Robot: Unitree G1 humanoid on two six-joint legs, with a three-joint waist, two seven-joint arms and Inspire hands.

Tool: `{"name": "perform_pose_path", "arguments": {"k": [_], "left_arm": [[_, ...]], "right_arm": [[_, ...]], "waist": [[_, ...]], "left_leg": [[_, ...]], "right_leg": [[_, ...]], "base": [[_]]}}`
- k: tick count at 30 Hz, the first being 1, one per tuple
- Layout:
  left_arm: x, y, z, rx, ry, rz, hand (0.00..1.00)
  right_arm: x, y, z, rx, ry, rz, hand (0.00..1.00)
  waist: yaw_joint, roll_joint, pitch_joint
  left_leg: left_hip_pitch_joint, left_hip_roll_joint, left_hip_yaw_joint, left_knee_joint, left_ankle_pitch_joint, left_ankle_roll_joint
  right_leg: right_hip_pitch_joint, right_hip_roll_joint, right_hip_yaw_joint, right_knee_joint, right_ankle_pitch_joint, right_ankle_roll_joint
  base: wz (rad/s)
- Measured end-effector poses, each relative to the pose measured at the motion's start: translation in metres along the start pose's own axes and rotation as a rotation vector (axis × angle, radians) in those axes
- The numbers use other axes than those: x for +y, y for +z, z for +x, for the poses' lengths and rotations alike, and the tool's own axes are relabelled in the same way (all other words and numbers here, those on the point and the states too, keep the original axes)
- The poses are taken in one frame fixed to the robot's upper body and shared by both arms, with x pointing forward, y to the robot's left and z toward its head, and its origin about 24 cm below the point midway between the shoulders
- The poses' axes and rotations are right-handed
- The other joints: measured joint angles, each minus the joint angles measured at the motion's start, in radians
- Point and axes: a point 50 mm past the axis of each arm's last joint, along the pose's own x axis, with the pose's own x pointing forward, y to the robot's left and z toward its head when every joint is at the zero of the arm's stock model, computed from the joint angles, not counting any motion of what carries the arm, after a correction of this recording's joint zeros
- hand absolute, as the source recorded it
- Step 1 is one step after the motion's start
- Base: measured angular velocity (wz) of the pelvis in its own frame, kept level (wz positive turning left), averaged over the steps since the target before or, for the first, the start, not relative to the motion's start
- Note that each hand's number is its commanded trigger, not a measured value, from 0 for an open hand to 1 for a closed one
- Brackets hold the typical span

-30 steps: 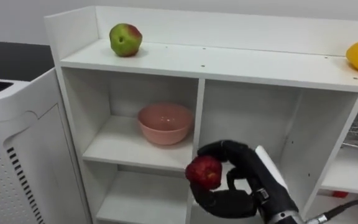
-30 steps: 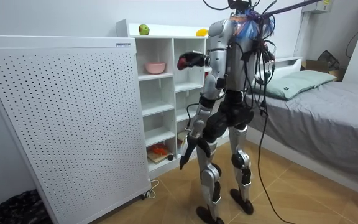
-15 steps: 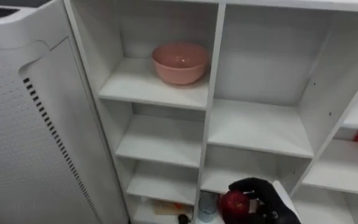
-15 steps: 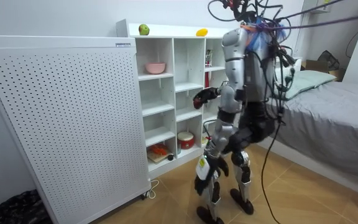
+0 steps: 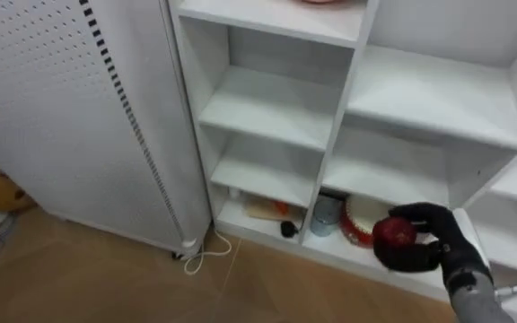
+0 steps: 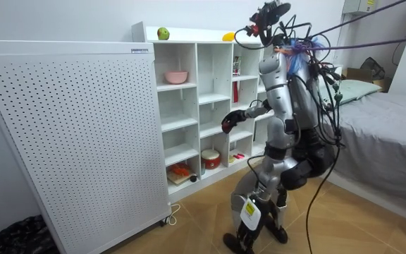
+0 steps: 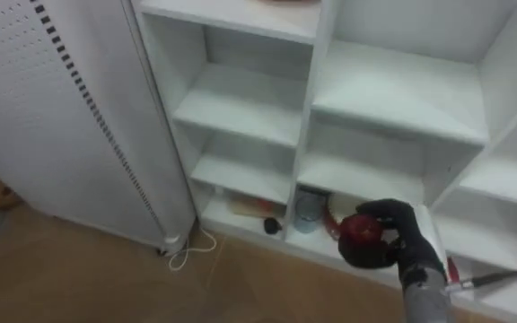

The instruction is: Arrange fruit in the closet

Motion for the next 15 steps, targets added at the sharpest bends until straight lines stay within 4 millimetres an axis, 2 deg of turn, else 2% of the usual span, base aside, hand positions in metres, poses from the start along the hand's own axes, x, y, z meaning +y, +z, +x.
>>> {"name": "perform_pose_path", "arguments": {"k": [3, 6, 8, 9, 10, 13, 15], "left_arm": [[0.008, 0.003, 0.001, -0.016, 0.021, -0.032, 0.0], [0.014, 0.006, 0.001, -0.026, 0.046, -0.083, 0.0], [0.02, 0.008, 0.002, -0.034, 0.06, -0.1, 0.0], [0.023, 0.006, 0.002, -0.028, 0.067, -0.108, 0.0], [0.024, 0.004, 0.002, -0.021, 0.069, -0.115, 0.0], [0.025, 0.003, 0.001, -0.015, 0.069, -0.12, 0.0], [0.025, 0.004, 0.001, -0.013, 0.07, -0.119, 0.0]], "right_arm": [[-0.005, 0.008, 0.005, -0.02, -0.034, -0.031, 1.0], [-0.008, 0.022, 0.011, -0.055, -0.08, -0.044, 1.0], [-0.012, 0.031, 0.015, -0.07, -0.109, -0.034, 1.0], [-0.015, 0.04, 0.019, -0.083, -0.132, -0.018, 1.0], [-0.019, 0.047, 0.023, -0.094, -0.154, -0.021, 1.0], [-0.034, 0.053, 0.03, -0.095, -0.223, -0.055, 1.0], [-0.043, 0.055, 0.033, -0.093, -0.261, -0.054, 1.0]], "waist": [[0.007, -0.009, 0.0049], [0.002, -0.018, 0.008], [0.003, -0.024, 0.0092], [0.005, -0.031, 0.0122], [0.007, -0.032, 0.0132], [0.01, -0.034, 0.0134], [0.012, -0.034, 0.0131]], "left_leg": [[-0.058, -0.002, 0.0, 0.031, 0.0, 0.0], [-0.106, -0.021, -0.005, 0.046, 0.001, 0.001], [-0.137, -0.019, -0.008, 0.055, 0.011, 0.005], [-0.154, -0.019, -0.008, 0.065, 0.013, 0.006], [-0.168, -0.02, -0.012, 0.078, 0.007, 0.009], [-0.186, -0.039, -0.02, 0.103, -0.002, 0.02], [-0.194, -0.045, -0.024, 0.11, -0.008, 0.025]], "right_leg": [[-0.056, -0.012, -0.003, 0.038, -0.013, -0.005], [-0.103, -0.042, -0.015, 0.072, -0.026, -0.01], [-0.125, -0.044, -0.023, 0.082, -0.032, -0.012], [-0.14, -0.045, -0.024, 0.094, -0.035, -0.017], [-0.148, -0.048, -0.029, 0.102, -0.039, -0.019], [-0.154, -0.075, -0.04, 0.129, -0.06, -0.013], [-0.154, -0.081, -0.046, 0.129, -0.066, -0.007]], "base": [[0.04], [0.2], [0.19], [0.08], [0.09], [0.2], [0.1]]}}
